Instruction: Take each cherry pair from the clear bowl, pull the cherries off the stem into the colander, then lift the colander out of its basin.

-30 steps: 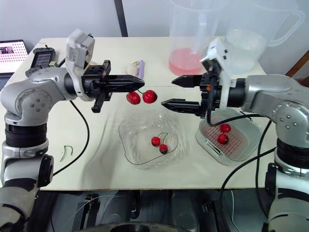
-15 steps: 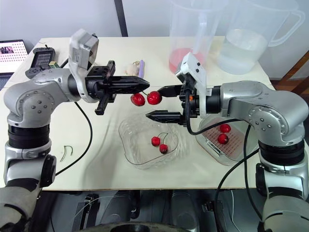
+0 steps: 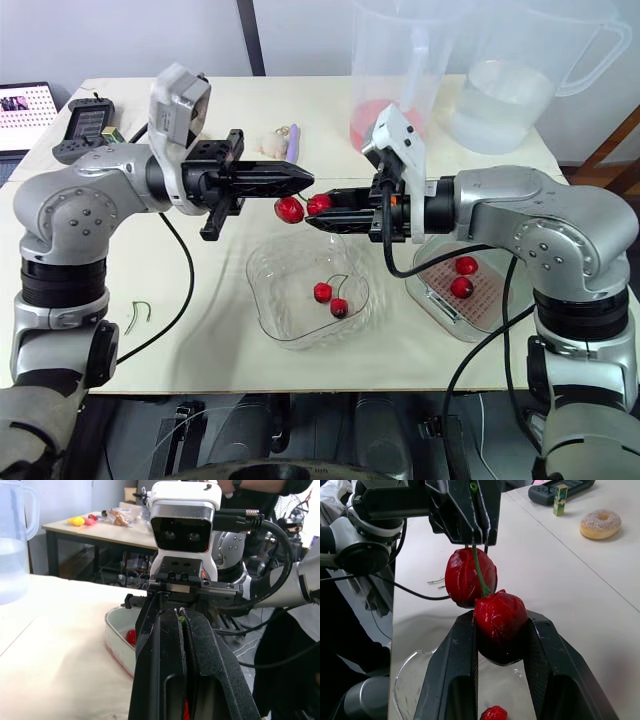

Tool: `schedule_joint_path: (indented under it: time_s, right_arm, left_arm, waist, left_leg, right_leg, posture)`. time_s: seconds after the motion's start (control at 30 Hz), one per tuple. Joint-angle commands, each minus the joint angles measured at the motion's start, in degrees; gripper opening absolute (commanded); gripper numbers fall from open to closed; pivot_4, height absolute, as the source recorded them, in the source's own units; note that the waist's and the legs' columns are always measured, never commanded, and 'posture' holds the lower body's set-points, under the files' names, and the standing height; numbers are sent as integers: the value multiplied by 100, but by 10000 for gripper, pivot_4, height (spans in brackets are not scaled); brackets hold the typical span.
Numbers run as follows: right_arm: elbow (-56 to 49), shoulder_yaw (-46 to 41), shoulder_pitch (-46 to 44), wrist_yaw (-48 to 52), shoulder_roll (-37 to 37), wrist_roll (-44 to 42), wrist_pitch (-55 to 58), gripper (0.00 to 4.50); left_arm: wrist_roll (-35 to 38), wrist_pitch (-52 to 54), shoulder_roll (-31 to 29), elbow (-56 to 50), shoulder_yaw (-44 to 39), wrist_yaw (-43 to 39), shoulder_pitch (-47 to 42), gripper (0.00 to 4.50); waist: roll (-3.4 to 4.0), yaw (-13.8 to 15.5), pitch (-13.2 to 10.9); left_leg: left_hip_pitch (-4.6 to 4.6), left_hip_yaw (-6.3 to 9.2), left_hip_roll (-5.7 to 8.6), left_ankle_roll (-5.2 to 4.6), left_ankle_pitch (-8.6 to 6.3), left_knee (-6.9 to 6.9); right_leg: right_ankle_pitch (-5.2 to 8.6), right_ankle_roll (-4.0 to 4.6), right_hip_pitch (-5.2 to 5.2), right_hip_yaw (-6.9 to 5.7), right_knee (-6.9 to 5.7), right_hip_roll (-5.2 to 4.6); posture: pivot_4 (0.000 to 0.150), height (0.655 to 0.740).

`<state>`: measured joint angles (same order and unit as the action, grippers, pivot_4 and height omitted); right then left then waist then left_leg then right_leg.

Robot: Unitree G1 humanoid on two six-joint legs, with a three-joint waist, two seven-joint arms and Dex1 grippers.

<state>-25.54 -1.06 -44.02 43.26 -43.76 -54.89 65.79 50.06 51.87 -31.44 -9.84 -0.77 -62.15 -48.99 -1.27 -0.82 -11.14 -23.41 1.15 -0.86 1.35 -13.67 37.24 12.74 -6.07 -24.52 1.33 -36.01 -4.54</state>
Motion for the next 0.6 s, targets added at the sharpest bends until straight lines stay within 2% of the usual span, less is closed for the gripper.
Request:
schedule_joint_path:
  time_s: [0.03, 0.33, 0.47, 0.6]
  right_arm:
    - [-111, -182, 200, 138, -219, -16, -60, 12068]
    - [95, -800, 767, 629, -1069, -27, -189, 12068]
    - [406, -761, 1289, 1186, -2062, 935, -948, 12068]
    - [1049, -537, 2271, 1741, -3134, 2271, -2150, 12068]
  left_arm:
    - [25, -114, -5, -120, -41, -23, -63, 0]
    - [116, -49, -83, -191, -195, 110, 78, 0]
    - [93, -110, -74, -196, -196, 164, 129, 0]
    - [6, -232, -110, -205, -201, 151, 257, 0]
  waist:
    - [0, 5, 0]
    - [0, 0, 0]
    - [-2, 21, -1]
    - [-2, 18, -1]
  left_leg:
    - [0, 0, 0, 0, 0, 0]
    - [0, -1, 0, 0, 0, -1]
    - [-2, -2, 0, 0, 0, -1]
    - [-7, -10, 2, 0, 0, -2]
  right_leg:
    - [0, 0, 0, 0, 1, 0]
    - [1, 2, 0, 0, 5, 0]
    - [2, 3, 1, 0, 12, 0]
    - [3, 5, 4, 3, 35, -4]
  posture:
    - [1500, 7400]
    - [1500, 7400]
    - [1500, 7400]
    - [1500, 7400]
